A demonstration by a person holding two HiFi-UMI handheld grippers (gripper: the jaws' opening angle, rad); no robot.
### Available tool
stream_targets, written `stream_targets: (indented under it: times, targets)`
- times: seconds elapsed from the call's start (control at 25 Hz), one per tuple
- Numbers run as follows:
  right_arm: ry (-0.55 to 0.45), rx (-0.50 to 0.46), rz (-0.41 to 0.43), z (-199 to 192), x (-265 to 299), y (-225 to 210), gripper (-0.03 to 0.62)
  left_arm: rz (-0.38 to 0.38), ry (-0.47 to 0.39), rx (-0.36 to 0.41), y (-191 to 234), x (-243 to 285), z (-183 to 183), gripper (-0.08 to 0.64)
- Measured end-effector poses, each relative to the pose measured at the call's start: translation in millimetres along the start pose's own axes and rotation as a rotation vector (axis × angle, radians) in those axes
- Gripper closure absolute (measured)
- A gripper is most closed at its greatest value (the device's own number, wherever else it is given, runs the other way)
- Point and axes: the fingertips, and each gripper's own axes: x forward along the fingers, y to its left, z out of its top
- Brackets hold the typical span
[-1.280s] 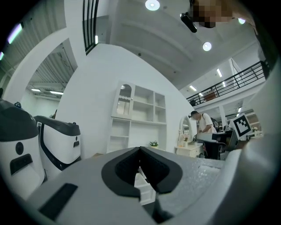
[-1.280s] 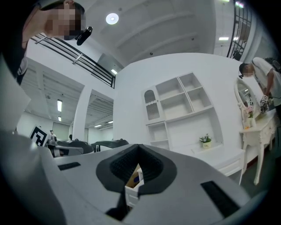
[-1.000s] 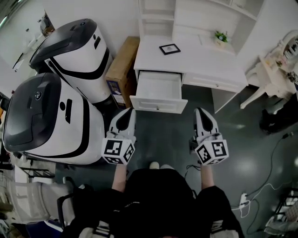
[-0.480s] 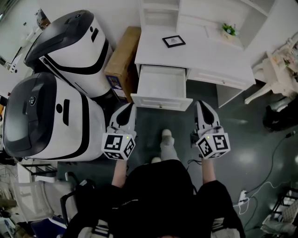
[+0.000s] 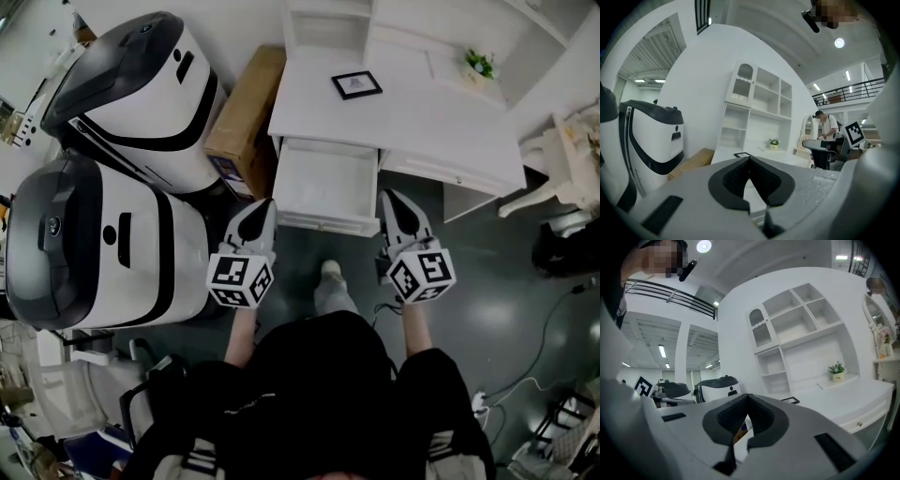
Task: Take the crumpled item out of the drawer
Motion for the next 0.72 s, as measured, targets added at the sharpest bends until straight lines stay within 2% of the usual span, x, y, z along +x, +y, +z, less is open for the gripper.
stream_targets:
  times: [0.36, 0.72]
  targets:
    - [0.122, 0.016, 0.112, -23.9, 73.0, -35.0, 0.600, 0.049, 0.099, -0.065, 16.8, 66.7, -26.3, 0.563]
    - [0.252, 0.036, 0.219, -66.4, 131.7, -51.3, 0.600, 0.092, 0.194, -0.141, 35.4, 108.8, -67.5, 0.561]
